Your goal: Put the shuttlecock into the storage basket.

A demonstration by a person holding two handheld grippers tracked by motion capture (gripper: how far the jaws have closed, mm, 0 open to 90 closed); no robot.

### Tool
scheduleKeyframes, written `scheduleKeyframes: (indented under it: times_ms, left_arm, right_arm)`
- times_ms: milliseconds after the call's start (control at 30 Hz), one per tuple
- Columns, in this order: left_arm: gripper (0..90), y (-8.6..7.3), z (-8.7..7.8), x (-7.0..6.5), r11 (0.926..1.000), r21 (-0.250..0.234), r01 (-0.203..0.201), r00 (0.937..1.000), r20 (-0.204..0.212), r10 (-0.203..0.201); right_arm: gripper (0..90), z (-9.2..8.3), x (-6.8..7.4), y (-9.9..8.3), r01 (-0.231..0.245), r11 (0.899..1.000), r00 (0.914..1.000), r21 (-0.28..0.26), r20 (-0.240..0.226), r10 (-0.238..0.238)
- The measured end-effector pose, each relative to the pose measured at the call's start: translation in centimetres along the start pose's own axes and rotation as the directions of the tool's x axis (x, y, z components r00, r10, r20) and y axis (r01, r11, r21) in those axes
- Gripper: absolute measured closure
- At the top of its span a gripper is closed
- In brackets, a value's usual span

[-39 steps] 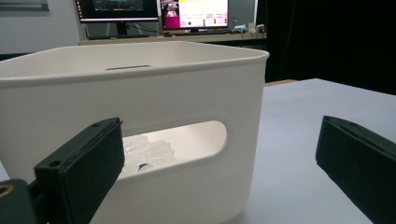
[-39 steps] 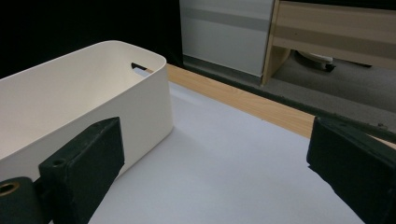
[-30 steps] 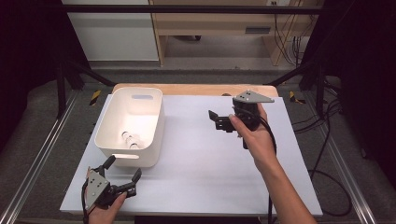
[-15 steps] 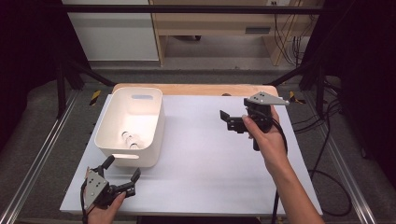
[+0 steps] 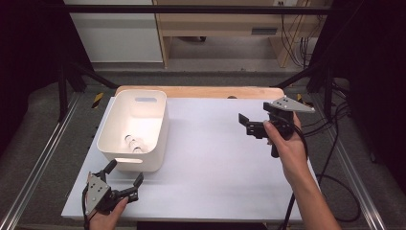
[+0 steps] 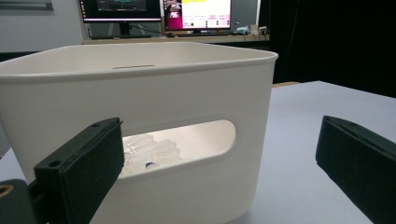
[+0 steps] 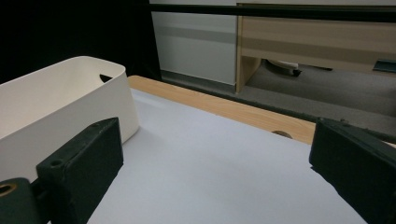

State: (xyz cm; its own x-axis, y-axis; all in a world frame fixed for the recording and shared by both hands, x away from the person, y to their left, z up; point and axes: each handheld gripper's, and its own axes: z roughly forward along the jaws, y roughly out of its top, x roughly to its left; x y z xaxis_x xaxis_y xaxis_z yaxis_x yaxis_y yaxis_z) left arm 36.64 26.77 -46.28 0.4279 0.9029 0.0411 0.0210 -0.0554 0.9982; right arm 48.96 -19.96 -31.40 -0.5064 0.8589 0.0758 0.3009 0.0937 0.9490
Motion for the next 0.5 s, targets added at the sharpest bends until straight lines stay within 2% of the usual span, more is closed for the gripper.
scheduleKeyframes:
  times_ms: [167, 500]
  left_arm:
    - [1.2, 0.1, 0.0, 0.0, 1.0000, -0.003, 0.004, 1.0000, -0.008, -0.004]
    - [1.2, 0.1, 0.1, -0.1, 1.0000, 0.003, 0.000, 1.0000, 0.000, 0.000]
  right_arm:
    - [3.6, -1.0, -0.7, -0.7, -0.014, 1.000, 0.9997, -0.002, 0.017, 0.014]
    - [3.3, -3.0, -1.4, -1.8, -0.007, 1.000, 0.9996, -0.021, 0.028, 0.007]
